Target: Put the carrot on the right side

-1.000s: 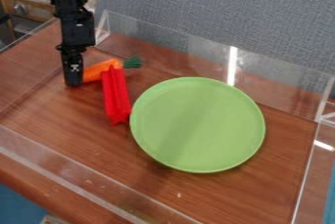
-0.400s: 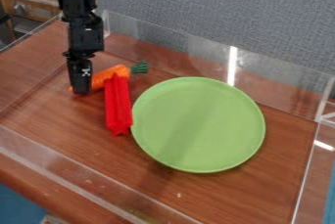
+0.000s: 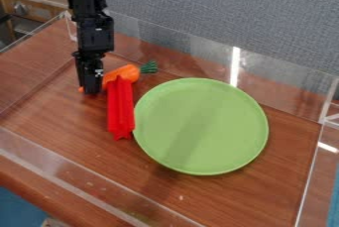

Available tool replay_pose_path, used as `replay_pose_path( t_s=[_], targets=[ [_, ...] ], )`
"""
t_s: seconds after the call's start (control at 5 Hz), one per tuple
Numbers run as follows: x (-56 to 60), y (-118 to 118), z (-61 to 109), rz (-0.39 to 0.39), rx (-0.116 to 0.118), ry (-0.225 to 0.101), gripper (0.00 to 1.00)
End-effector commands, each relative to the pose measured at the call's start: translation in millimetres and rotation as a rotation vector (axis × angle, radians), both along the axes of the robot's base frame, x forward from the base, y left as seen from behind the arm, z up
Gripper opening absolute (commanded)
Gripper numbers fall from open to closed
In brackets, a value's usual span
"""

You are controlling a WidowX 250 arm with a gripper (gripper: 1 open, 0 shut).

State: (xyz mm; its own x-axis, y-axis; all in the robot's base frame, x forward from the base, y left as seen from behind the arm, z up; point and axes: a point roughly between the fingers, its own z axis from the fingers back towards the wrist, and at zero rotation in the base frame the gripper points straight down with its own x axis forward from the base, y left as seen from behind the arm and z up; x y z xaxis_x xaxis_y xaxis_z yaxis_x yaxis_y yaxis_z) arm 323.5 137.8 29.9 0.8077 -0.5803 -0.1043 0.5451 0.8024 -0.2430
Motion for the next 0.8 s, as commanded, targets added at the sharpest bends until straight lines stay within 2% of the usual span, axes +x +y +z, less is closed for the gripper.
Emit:
replay_pose_path(
  t_s=[0.0, 0.2, 0.4, 0.6],
  targets=[
    [23.8, -2.0, 48.8, 0.038, 0.058, -0.098, 0.0],
    [45.9, 0.6, 66.3, 0.089, 0.081, -0.106, 0.0],
    [68.4, 7.3, 67.7, 0.118, 0.08, -0.094, 0.0],
    [73.1, 19.0, 66.9, 0.159, 0.079, -0.081, 0.0]
  ],
)
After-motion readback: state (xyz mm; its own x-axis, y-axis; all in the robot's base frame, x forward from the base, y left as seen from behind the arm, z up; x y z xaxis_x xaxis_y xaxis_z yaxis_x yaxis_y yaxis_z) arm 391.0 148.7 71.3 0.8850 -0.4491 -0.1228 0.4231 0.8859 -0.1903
